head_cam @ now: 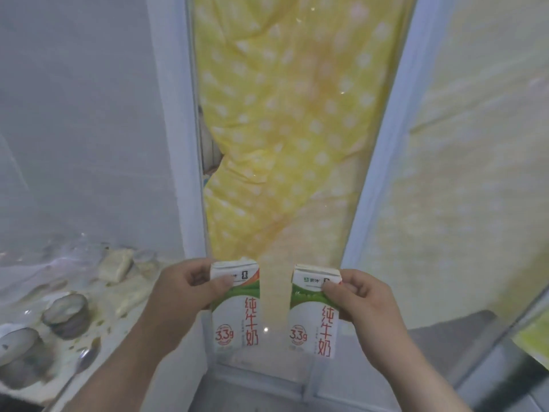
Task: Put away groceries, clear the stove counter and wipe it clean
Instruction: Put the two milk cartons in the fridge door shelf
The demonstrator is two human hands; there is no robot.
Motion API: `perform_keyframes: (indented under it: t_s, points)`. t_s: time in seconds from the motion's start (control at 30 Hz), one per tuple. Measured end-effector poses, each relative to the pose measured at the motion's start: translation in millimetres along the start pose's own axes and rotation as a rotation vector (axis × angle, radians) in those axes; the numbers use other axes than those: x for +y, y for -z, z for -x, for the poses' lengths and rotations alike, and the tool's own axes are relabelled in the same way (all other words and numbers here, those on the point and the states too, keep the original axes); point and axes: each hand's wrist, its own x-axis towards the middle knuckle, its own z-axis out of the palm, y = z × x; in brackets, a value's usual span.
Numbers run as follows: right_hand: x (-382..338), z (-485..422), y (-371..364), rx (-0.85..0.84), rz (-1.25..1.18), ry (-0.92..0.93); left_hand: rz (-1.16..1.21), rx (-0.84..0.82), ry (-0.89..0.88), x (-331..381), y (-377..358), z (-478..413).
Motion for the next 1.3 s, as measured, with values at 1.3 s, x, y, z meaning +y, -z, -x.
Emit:
perform_keyframes:
  t_s: [1.3]
  points:
    - [-51, 52, 429, 1.275, 0.145, 0.067, 0.441, -1.321, 0.021, 28, -638, -148]
